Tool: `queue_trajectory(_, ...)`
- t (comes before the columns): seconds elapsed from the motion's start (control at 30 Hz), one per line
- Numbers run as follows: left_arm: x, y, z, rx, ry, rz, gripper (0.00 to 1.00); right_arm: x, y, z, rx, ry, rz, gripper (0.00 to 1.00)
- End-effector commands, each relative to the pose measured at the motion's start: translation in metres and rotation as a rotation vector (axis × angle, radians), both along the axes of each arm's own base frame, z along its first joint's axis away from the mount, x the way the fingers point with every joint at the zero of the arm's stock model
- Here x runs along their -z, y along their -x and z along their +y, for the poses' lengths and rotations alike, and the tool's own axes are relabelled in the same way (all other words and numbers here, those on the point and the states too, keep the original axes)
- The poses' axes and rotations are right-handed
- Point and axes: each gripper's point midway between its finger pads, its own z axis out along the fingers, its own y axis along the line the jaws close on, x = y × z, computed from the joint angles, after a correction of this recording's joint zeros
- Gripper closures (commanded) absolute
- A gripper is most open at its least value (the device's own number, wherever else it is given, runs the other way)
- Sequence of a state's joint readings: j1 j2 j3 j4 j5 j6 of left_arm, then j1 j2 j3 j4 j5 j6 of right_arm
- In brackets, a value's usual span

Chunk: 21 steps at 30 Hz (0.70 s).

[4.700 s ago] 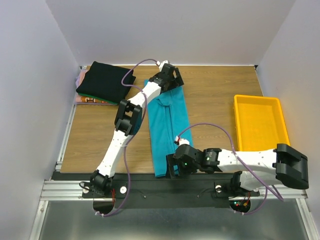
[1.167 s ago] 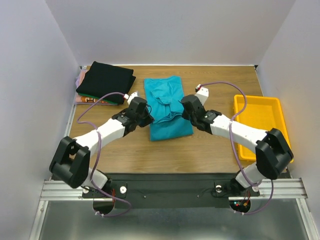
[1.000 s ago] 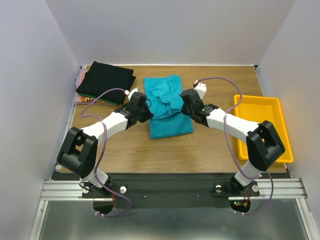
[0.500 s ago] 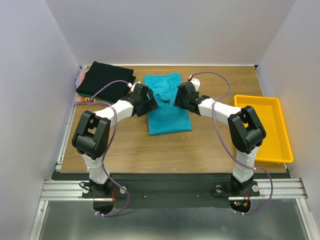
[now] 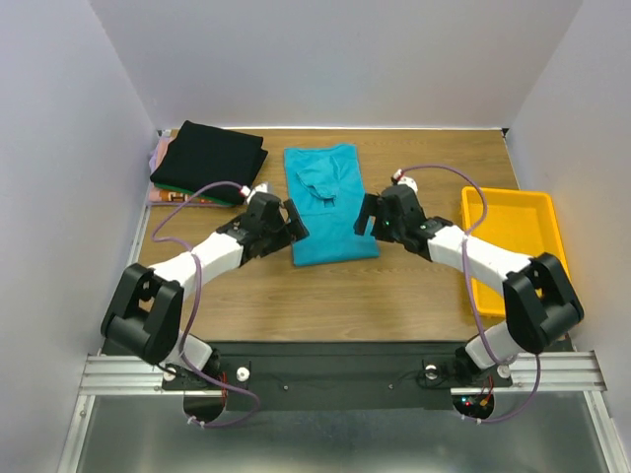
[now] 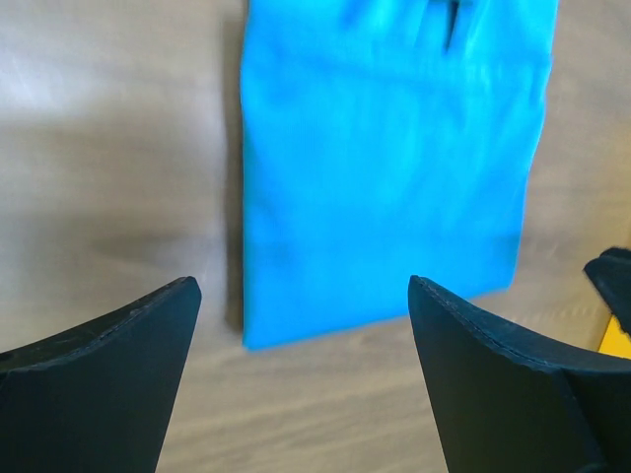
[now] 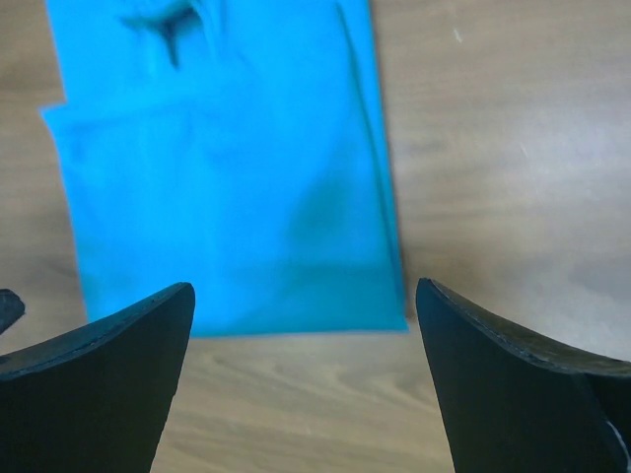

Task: Fold and stack the t-shirts
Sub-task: Fold the tshirt

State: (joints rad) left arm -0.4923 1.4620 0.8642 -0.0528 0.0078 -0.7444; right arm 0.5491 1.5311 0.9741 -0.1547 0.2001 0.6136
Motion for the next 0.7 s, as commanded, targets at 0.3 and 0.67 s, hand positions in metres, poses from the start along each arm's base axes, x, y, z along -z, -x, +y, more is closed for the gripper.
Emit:
queue_trajectory(0.3, 0.038, 0.049, -0.011, 0.05, 0.047, 0.056, 0.21, 0.05, 0.039, -0.022, 0.123, -0.044, 0.126, 0.35)
queue_trajectory(0.67, 0.073, 0.043, -0.013, 0.048, -0.011, 0.135, 0.57, 0.072, 0.03, -0.012, 0.104, -0.055, 0.154, 0.52)
